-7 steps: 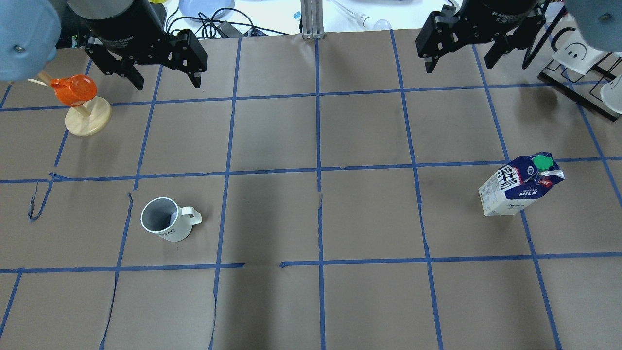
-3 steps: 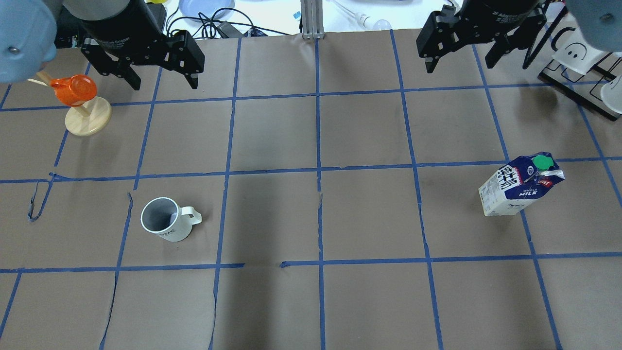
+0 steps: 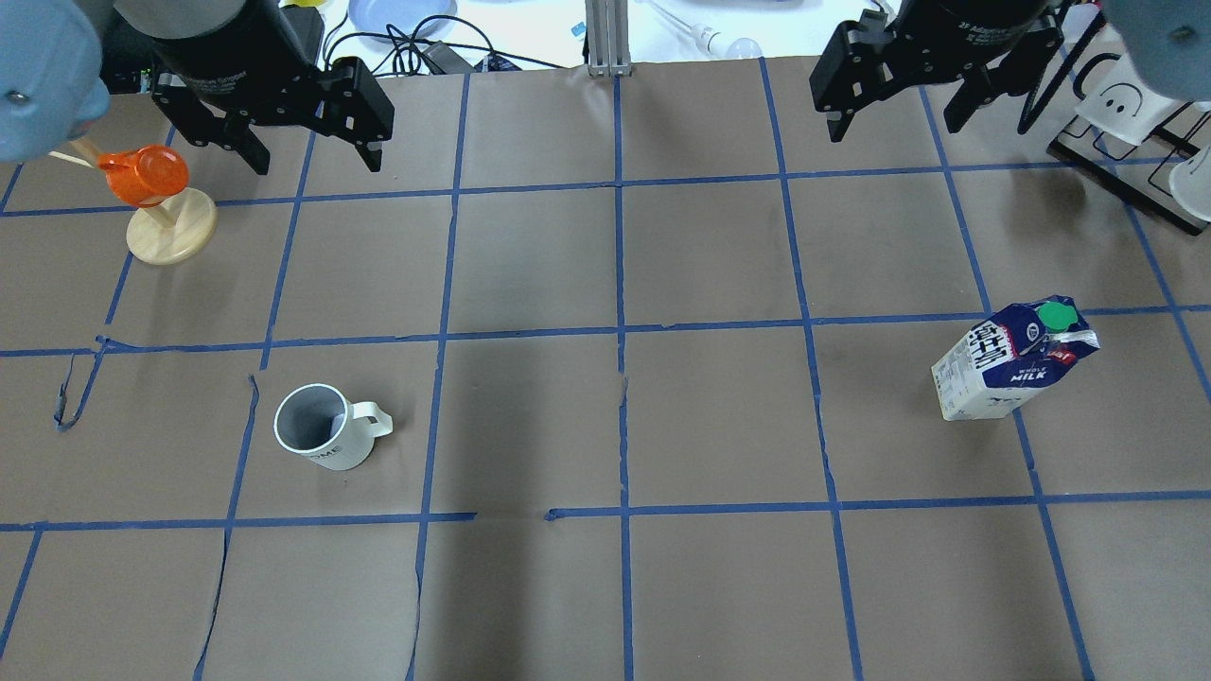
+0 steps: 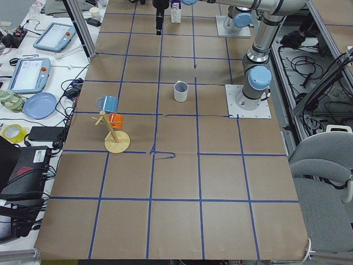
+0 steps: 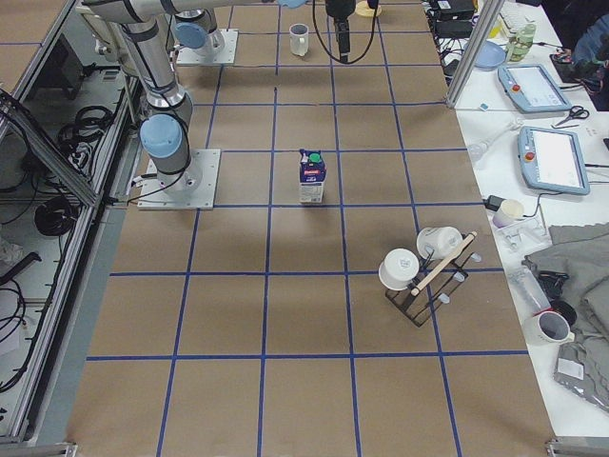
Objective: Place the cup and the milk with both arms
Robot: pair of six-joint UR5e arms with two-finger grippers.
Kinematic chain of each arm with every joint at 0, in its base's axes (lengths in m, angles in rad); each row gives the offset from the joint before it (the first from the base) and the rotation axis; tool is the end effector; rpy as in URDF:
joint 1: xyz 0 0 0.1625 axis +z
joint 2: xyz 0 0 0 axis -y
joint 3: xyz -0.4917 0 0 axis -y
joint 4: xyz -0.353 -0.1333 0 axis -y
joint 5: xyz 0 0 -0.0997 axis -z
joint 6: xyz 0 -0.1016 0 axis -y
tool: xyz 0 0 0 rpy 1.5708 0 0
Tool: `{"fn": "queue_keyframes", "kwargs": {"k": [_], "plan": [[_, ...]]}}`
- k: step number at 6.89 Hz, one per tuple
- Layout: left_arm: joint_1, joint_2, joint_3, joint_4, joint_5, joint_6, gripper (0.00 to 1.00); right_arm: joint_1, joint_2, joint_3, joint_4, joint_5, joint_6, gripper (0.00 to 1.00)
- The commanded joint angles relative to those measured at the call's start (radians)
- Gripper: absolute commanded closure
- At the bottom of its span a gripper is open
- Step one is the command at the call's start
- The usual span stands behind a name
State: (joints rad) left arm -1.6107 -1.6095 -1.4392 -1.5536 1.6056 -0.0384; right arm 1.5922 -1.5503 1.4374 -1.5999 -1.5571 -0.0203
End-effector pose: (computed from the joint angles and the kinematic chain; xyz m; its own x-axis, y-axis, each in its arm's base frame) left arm -0.1488 -0.4752 0.5966 -0.9995 -0.0021 -0.0303 0.0013 0.9938 -0.1111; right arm 0.1448 -0.4709 0.6074 -0.9990 -0.0434 -0.0107 -0.0415 0.9890 -0.1418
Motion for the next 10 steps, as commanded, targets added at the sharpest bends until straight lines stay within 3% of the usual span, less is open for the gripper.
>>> {"fn": "queue_keyframes", "kwargs": {"k": [1,4,6,8,10], "plan": [[0.005,0.002,-0.001,-0.002,0.000,0.000,0.00,0.000,-0.001,0.000,0.000,0.000,0.000,0.00],[0.026,-0.001,-0.010,-0.008,0.014,0.040,0.00,0.000,-0.001,0.000,0.000,0.000,-0.001,0.00],[0.191,0.023,-0.164,0.001,0.016,0.286,0.00,0.000,0.001,0.000,0.000,0.000,0.000,0.00],[0.302,0.034,-0.339,0.035,0.005,0.298,0.03,0.000,-0.001,0.000,0.000,0.000,0.000,0.00],[0.325,0.036,-0.497,0.174,0.002,0.298,0.04,0.000,-0.001,0.000,0.000,0.000,0.000,0.00]]}}
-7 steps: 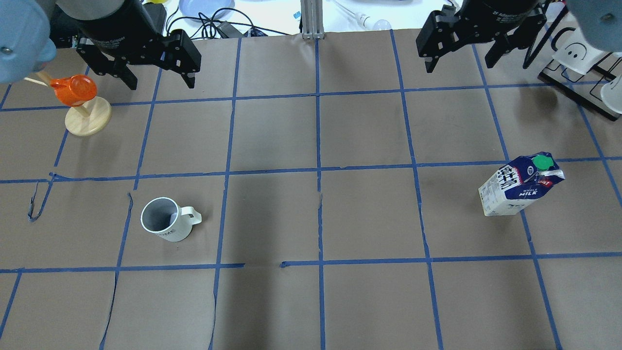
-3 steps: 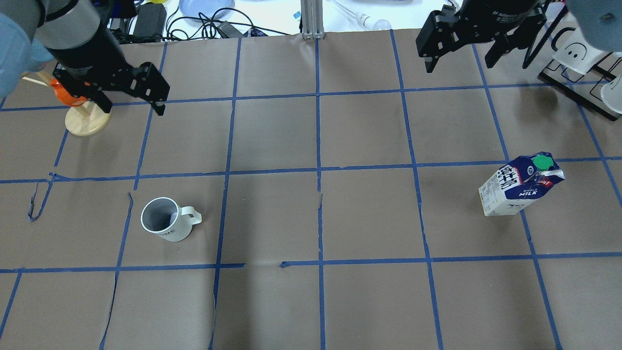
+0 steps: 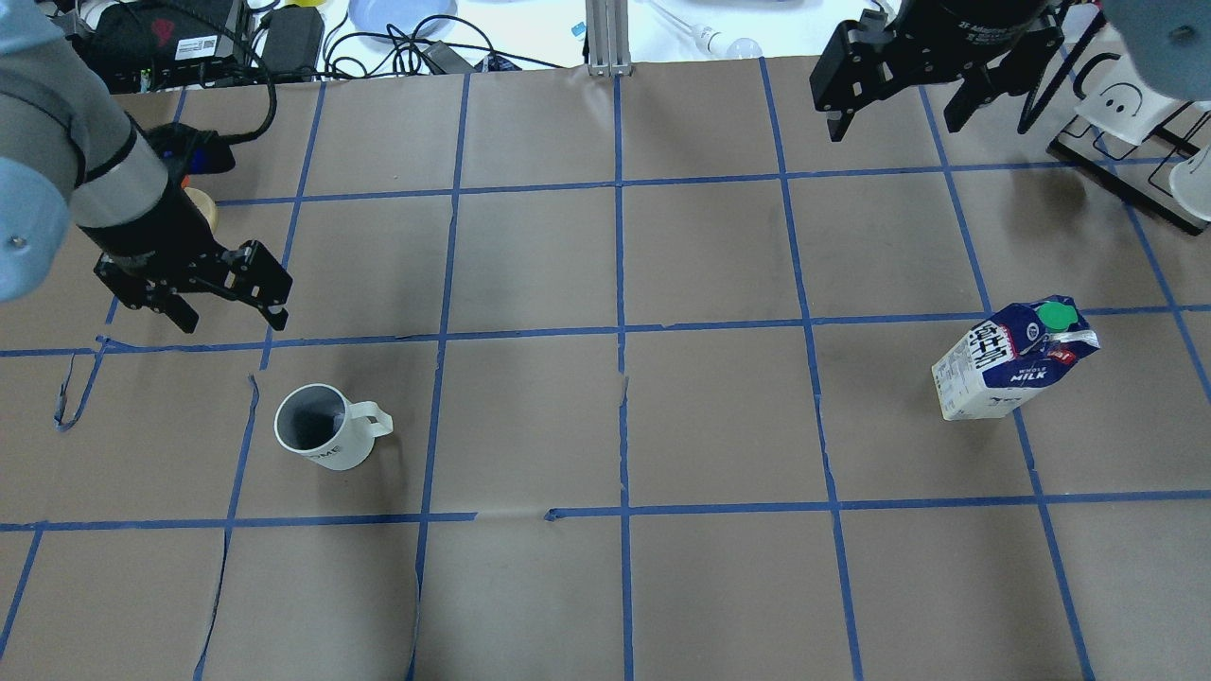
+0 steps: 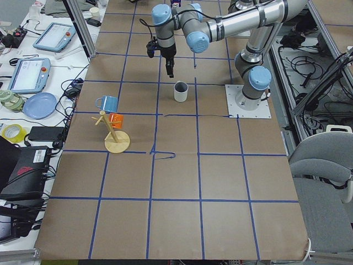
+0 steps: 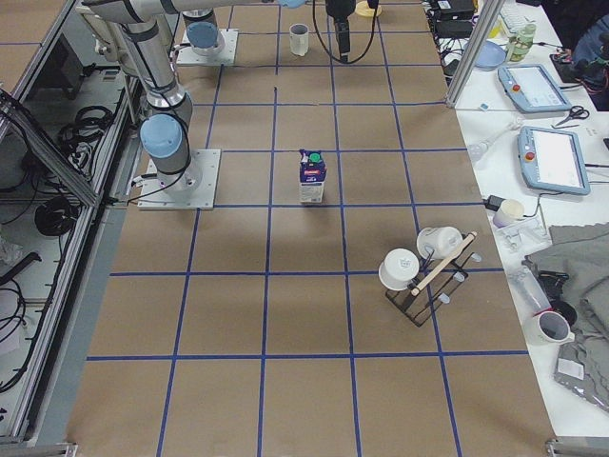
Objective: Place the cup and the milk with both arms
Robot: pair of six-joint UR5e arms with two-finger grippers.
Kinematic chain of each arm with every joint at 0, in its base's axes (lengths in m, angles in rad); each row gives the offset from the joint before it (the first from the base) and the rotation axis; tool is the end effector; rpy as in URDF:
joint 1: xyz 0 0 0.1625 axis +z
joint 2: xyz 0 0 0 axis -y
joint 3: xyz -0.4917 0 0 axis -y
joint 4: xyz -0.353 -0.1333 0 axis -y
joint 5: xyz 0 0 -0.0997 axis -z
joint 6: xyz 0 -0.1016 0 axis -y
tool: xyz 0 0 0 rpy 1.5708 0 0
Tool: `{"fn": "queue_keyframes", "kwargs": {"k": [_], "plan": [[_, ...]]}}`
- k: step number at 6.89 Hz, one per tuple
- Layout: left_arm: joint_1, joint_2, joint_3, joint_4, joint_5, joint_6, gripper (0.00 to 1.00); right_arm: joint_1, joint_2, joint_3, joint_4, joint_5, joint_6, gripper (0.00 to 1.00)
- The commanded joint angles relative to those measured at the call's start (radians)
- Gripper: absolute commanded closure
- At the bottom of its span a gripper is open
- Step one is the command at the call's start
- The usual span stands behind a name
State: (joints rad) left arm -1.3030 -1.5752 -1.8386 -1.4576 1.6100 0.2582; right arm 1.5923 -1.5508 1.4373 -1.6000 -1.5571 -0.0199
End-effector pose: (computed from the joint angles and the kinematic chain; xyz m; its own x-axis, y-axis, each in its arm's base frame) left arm -0.0124 -0.4436 0.4433 -1.0000 -0.0067 0.0030 -0.0061 0.9866 0.1630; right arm 0.1448 -0.4707 0.6077 -0.9990 -0.0431 -0.0107 -0.0412 0.9889 -0.1425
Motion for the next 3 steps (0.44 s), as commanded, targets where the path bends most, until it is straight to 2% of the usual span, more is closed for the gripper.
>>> {"fn": "queue_keyframes", "kwargs": {"k": [1,3], "plan": [[0.021,0.000,-0.167,0.145,-0.004,0.001,0.04,0.000,0.000,0.000,0.000,0.000,0.000,0.00],[0.025,-0.019,-0.249,0.242,0.008,0.004,0.02,0.000,-0.002,0.000,0.000,0.000,0.000,0.00]]}}
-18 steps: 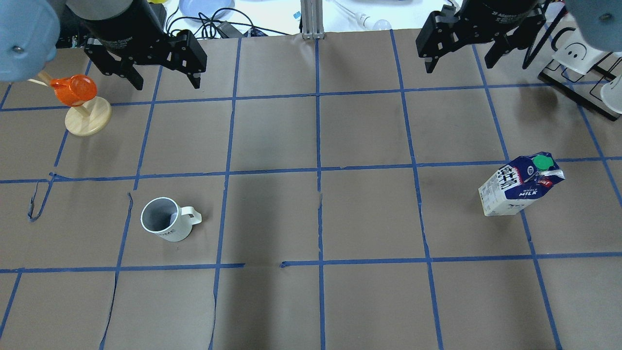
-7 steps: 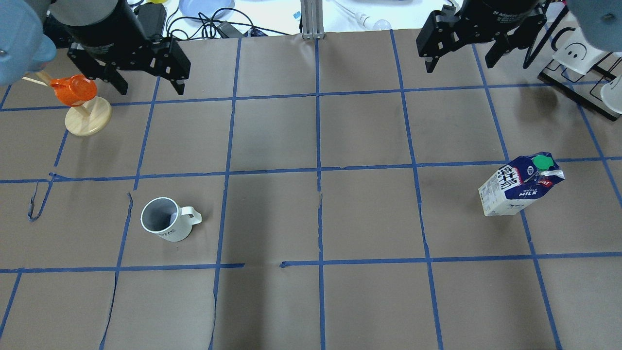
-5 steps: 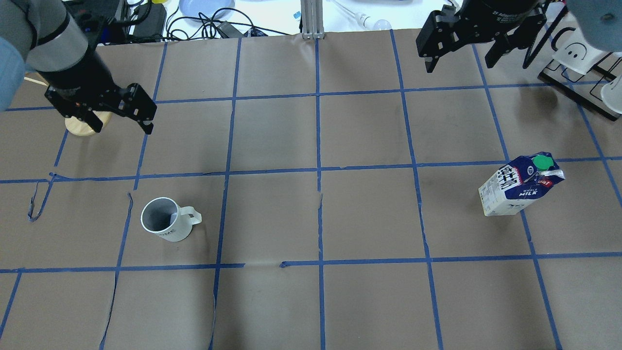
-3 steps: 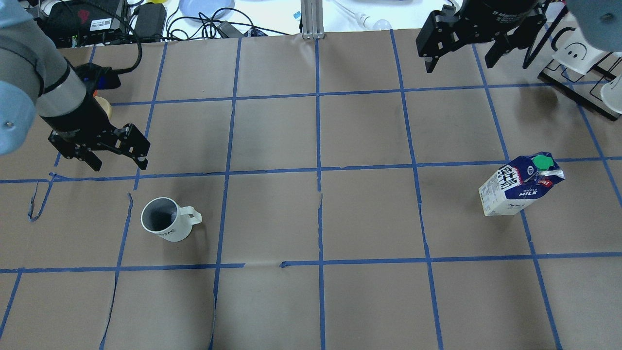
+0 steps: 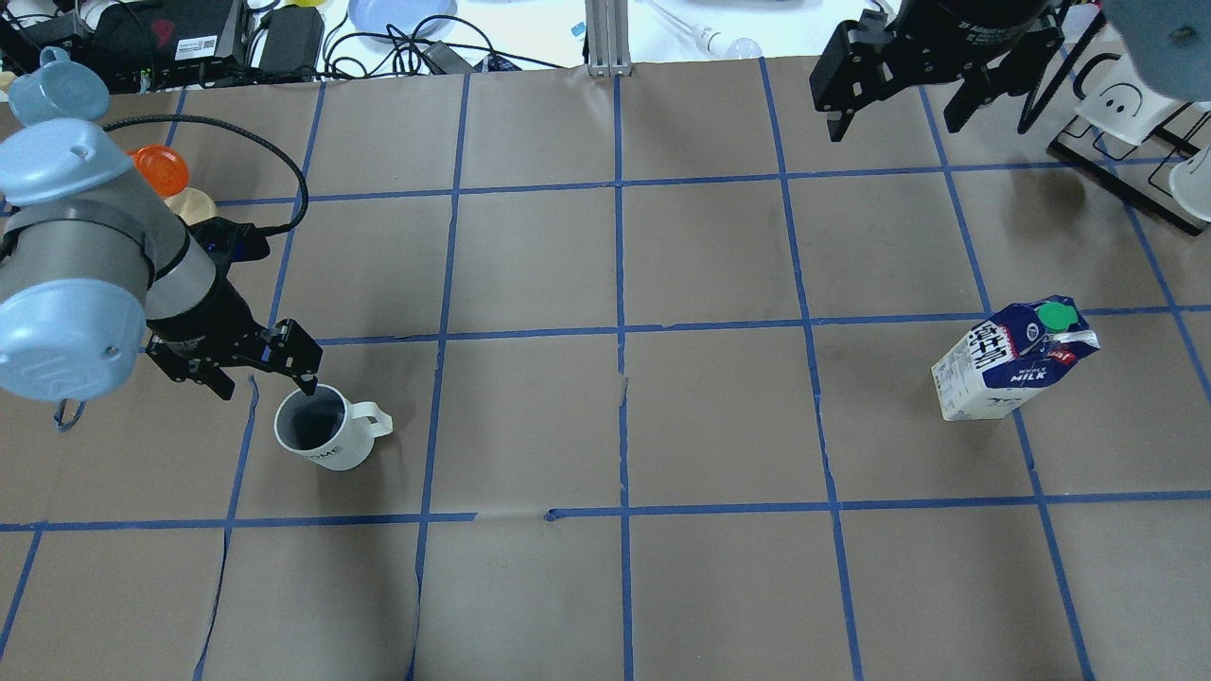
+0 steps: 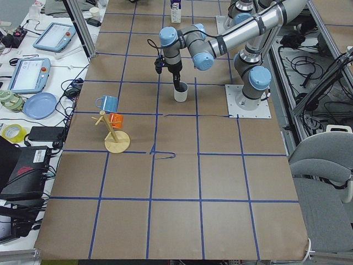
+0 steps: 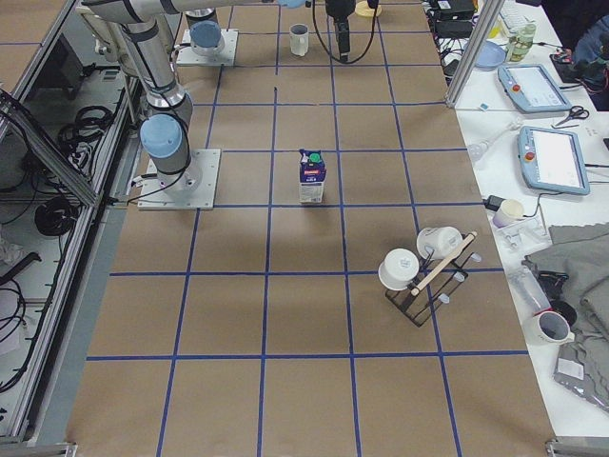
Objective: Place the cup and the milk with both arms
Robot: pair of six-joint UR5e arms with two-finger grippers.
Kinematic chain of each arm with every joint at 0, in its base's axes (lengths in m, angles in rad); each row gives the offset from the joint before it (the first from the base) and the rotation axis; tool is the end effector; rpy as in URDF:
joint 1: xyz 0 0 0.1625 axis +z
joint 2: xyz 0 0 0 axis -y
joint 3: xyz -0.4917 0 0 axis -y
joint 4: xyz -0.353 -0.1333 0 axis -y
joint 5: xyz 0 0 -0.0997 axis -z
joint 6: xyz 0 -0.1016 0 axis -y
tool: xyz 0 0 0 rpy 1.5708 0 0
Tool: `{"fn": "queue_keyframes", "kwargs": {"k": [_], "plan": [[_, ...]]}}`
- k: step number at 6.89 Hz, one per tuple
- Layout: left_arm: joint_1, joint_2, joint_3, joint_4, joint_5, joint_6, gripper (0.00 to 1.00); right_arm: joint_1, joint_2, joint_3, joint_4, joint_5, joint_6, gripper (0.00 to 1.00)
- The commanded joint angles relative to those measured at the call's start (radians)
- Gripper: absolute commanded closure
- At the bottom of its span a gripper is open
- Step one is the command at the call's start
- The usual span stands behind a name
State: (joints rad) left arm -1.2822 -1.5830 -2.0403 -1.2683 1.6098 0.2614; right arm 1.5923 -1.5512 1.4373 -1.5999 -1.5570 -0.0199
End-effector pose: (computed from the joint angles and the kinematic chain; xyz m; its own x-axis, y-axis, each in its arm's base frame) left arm -0.0105 -0.4192 0.3730 -0.9997 -0.0245 0.0090 -0.0225 0.9830 0.1821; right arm 0.1449 -0.4705 0.6079 -0.9990 -0.0432 -0.0108 -0.0412 0.9889 -0.1428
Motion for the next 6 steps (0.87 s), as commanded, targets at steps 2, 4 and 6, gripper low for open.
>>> {"fn": "queue_keyframes", "kwargs": {"k": [2,4,6], "plan": [[0.017,-0.017,-0.075,0.055,0.009,-0.001,0.02,0.000,0.000,0.000,0.000,0.000,0.000,0.00],[0.047,-0.019,-0.110,0.064,0.009,0.001,0.09,0.000,0.000,0.000,0.000,0.000,0.000,0.00],[0.049,-0.029,-0.110,0.098,0.005,-0.001,1.00,0.000,0.000,0.000,0.000,-0.002,-0.002,0.00]]}}
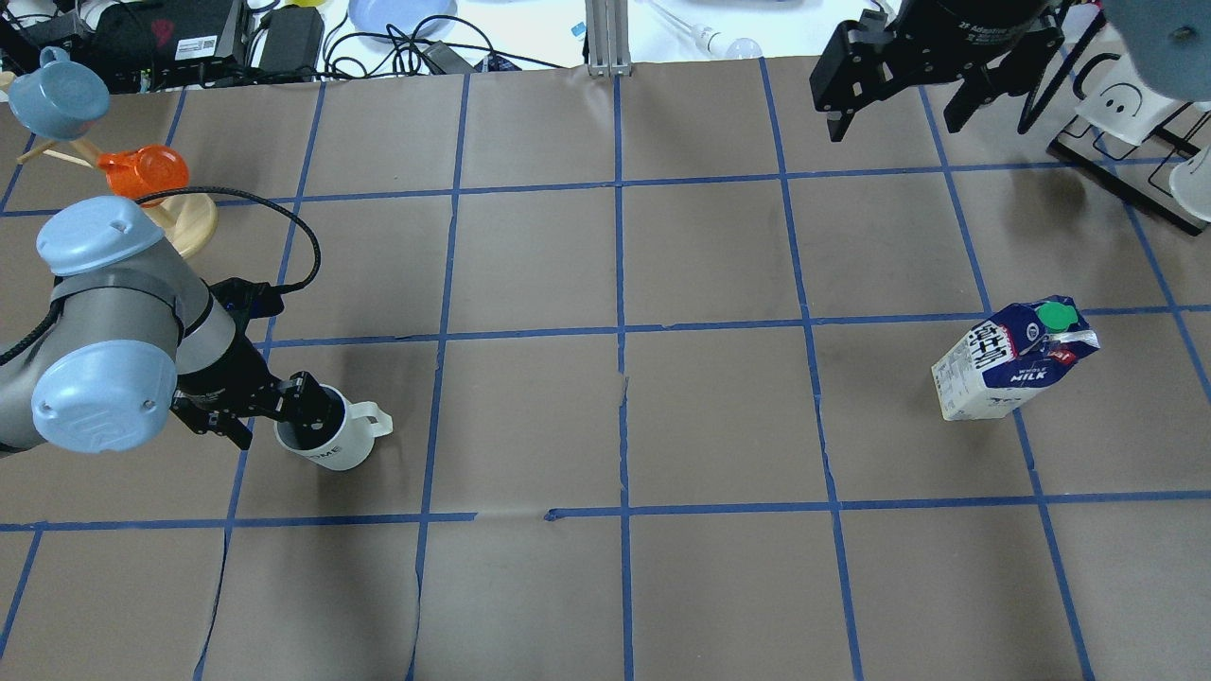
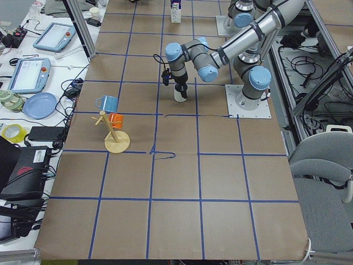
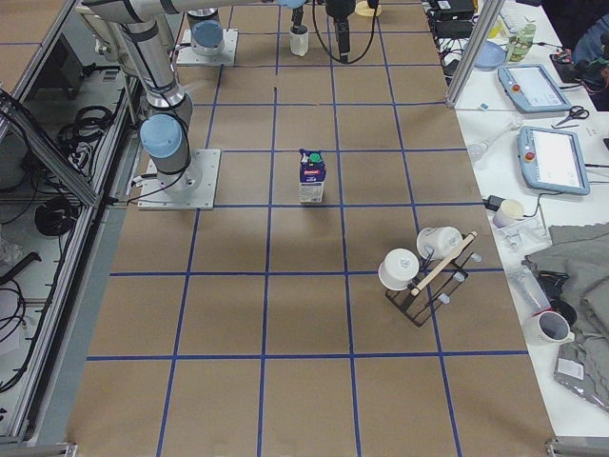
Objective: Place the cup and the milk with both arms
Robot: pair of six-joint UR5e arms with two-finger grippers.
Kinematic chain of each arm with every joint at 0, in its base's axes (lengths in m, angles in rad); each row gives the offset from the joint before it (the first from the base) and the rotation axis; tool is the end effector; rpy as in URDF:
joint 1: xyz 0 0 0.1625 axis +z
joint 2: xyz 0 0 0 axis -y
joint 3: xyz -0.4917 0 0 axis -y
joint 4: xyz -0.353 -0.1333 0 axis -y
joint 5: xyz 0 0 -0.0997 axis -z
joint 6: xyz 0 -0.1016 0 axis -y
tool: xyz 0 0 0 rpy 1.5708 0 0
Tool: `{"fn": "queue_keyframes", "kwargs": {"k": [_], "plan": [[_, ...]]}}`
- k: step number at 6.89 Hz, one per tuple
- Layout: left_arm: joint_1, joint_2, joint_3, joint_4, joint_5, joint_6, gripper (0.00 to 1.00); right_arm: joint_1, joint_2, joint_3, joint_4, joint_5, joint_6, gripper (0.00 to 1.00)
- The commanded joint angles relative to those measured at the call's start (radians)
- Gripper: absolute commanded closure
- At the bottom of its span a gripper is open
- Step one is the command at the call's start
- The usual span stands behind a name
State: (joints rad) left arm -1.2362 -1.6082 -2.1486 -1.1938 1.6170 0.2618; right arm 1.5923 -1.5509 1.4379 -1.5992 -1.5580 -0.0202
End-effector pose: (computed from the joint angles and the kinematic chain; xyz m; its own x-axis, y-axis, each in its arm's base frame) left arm 0.0032 -0.4008 0.3280 -0.9974 -0.0694 0.0177 -0.0631 0.9688 0.2395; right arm 0.1448 -0.4705 0.6074 -0.9990 -0.0433 -0.0098 -0.0415 0.9891 -0.1412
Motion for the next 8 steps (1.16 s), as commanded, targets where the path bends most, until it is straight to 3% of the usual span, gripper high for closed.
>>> {"fn": "queue_keyframes", "kwargs": {"k": [1,5,6,8], "plan": [[0.001,-0.005,-0.002,0.025,-0.005,-0.004,1.00,0.000,0.000,-0.001,-0.001,-0.001,-0.001,0.00],[-0.038,0.033,0.038,0.082,-0.014,-0.077,1.00,0.000,-0.002,-0.001,0.001,-0.002,-0.001,0.00],[-0.116,0.048,0.083,0.079,-0.031,-0.145,1.00,0.000,-0.002,0.001,0.001,-0.001,-0.001,0.00],[-0.428,0.021,0.194,0.078,-0.059,-0.462,1.00,0.000,-0.002,0.001,0.001,-0.001,0.000,0.00]]}}
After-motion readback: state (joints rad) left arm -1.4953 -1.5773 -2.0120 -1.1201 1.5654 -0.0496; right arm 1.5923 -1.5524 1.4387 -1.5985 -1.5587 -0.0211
